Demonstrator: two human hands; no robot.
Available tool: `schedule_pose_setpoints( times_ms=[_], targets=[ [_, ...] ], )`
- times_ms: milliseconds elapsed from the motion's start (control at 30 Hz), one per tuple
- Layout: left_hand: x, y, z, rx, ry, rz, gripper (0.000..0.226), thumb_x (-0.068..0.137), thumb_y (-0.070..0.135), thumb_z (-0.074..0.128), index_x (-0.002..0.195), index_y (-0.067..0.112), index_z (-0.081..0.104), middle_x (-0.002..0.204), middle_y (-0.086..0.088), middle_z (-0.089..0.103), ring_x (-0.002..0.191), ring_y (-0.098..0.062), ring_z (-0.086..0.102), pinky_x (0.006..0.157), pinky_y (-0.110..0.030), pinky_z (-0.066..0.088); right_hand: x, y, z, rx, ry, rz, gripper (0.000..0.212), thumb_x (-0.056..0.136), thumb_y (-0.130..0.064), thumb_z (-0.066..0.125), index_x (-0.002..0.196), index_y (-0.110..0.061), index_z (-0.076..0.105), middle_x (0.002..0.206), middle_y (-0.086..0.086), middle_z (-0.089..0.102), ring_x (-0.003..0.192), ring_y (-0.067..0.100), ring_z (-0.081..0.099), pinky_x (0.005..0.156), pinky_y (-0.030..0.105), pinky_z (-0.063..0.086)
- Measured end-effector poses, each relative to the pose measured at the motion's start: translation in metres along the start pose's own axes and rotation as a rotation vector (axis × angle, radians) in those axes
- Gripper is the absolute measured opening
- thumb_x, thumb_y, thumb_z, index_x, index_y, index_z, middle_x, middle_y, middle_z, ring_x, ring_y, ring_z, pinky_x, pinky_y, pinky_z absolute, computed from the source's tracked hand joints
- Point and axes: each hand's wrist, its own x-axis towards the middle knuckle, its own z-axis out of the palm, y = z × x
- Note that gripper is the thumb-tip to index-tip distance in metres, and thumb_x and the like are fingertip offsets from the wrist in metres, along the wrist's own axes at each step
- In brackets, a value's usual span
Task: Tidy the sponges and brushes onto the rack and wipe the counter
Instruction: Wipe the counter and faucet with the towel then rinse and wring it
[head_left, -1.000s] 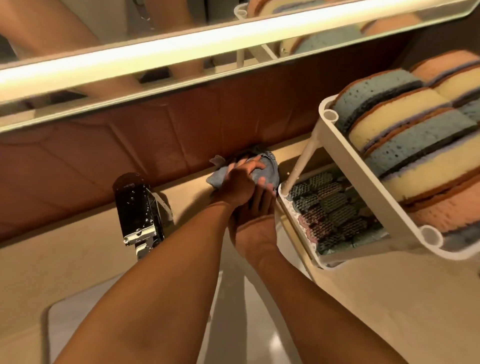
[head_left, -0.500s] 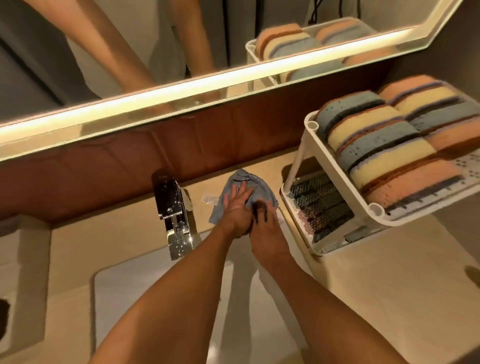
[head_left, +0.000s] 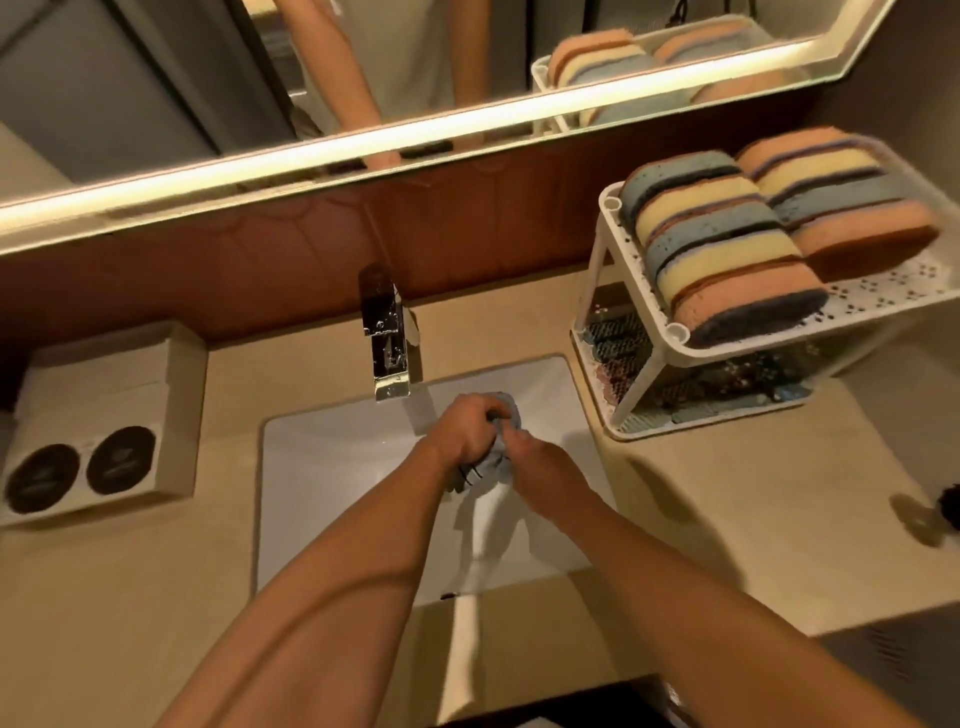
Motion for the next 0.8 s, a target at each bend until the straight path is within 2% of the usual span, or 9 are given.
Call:
schedule_pose_setpoints(
  times_ms=[100, 200, 267, 333, 433, 567, 667, 733, 800],
  targets=[
    [-0.018, 0.000, 0.001, -0.046, 0.029, -0.030, 0.041, 0.086, -0.010, 0.048, 0.111, 0.009, 0.075, 0.120, -0.009, 0.071, 0.111, -0.023, 0.063, 0.090, -0.020, 0.044, -0.011, 0.009, 0.004, 0.006, 0.006, -0.137, 0.055, 0.086, -0.001, 0.061, 0.140, 0.002, 0.053, 0.085, 0.021, 0.069, 0.061, 0.036, 0.064, 0.055, 0.039, 0.055],
    [-0.031, 0.001, 0.003, -0.128, 0.079, -0.079, 0.037, 0.089, -0.003, 0.045, 0.113, 0.010, 0.071, 0.121, -0.012, 0.069, 0.113, -0.029, 0.063, 0.100, -0.035, 0.050, -0.025, 0.001, -0.010, -0.049, 0.074, -0.181, 0.044, 0.095, -0.012, 0.047, 0.136, 0.001, 0.055, 0.076, 0.016, 0.065, 0.057, 0.027, 0.060, 0.054, 0.031, 0.047],
    [-0.040, 0.002, 0.008, -0.179, 0.108, -0.089, 0.031, 0.100, 0.010, 0.043, 0.120, 0.010, 0.067, 0.124, -0.010, 0.067, 0.115, -0.027, 0.060, 0.099, -0.033, 0.046, -0.036, -0.002, -0.014, -0.074, 0.132, -0.207, 0.040, 0.099, -0.018, 0.045, 0.137, -0.007, 0.050, 0.084, 0.014, 0.066, 0.069, 0.031, 0.065, 0.061, 0.032, 0.046],
    [-0.053, 0.008, 0.011, -0.269, 0.091, -0.085, 0.034, 0.106, 0.032, 0.041, 0.126, 0.014, 0.062, 0.124, -0.003, 0.064, 0.113, -0.021, 0.058, 0.096, -0.031, 0.042, -0.048, -0.007, -0.022, -0.060, 0.125, -0.099, 0.028, 0.103, -0.025, 0.042, 0.130, -0.018, 0.044, 0.100, 0.012, 0.066, 0.085, 0.034, 0.065, 0.070, 0.039, 0.049],
    [-0.075, 0.014, 0.021, -0.509, -0.024, -0.063, 0.046, 0.101, 0.057, 0.047, 0.126, 0.021, 0.059, 0.121, 0.000, 0.067, 0.110, -0.016, 0.063, 0.099, -0.036, 0.049, -0.066, -0.011, -0.026, 0.004, 0.213, 0.002, 0.024, 0.106, -0.029, 0.032, 0.125, -0.022, 0.045, 0.103, 0.010, 0.069, 0.086, 0.032, 0.064, 0.072, 0.043, 0.052],
    [-0.107, 0.021, 0.034, -0.575, -0.148, 0.012, 0.056, 0.096, 0.058, 0.057, 0.138, 0.021, 0.050, 0.129, -0.002, 0.063, 0.112, -0.011, 0.063, 0.097, -0.030, 0.052, -0.090, -0.015, -0.034, 0.007, 0.240, 0.071, 0.022, 0.104, -0.027, 0.034, 0.119, -0.021, 0.049, 0.105, 0.015, 0.070, 0.089, 0.037, 0.064, 0.074, 0.044, 0.052],
    [-0.125, 0.019, 0.043, -0.527, -0.208, 0.073, 0.081, 0.095, 0.057, 0.060, 0.158, 0.021, 0.025, 0.150, 0.004, 0.044, 0.134, -0.015, 0.049, 0.110, -0.027, 0.039, -0.107, -0.020, -0.041, 0.024, 0.251, 0.095, 0.023, 0.100, -0.024, 0.038, 0.119, -0.021, 0.051, 0.108, 0.015, 0.069, 0.093, 0.037, 0.064, 0.076, 0.043, 0.052],
    [-0.133, 0.017, 0.047, -0.481, -0.215, 0.095, 0.093, 0.093, 0.062, 0.059, 0.162, 0.021, 0.013, 0.150, 0.006, 0.034, 0.141, -0.014, 0.037, 0.113, -0.027, 0.031, -0.119, -0.020, -0.038, 0.051, 0.260, 0.126, 0.022, 0.100, -0.026, 0.038, 0.116, -0.023, 0.052, 0.108, 0.014, 0.070, 0.093, 0.035, 0.064, 0.079, 0.046, 0.053],
    [-0.139, 0.017, 0.049, -0.455, -0.221, 0.133, 0.089, 0.092, 0.064, 0.059, 0.160, 0.022, 0.020, 0.145, 0.012, 0.031, 0.139, -0.011, 0.036, 0.115, -0.029, 0.030, -0.129, -0.018, -0.035, 0.115, 0.254, 0.174, 0.023, 0.100, -0.029, 0.037, 0.114, -0.024, 0.055, 0.107, 0.012, 0.070, 0.093, 0.032, 0.064, 0.082, 0.047, 0.053]
  ],
)
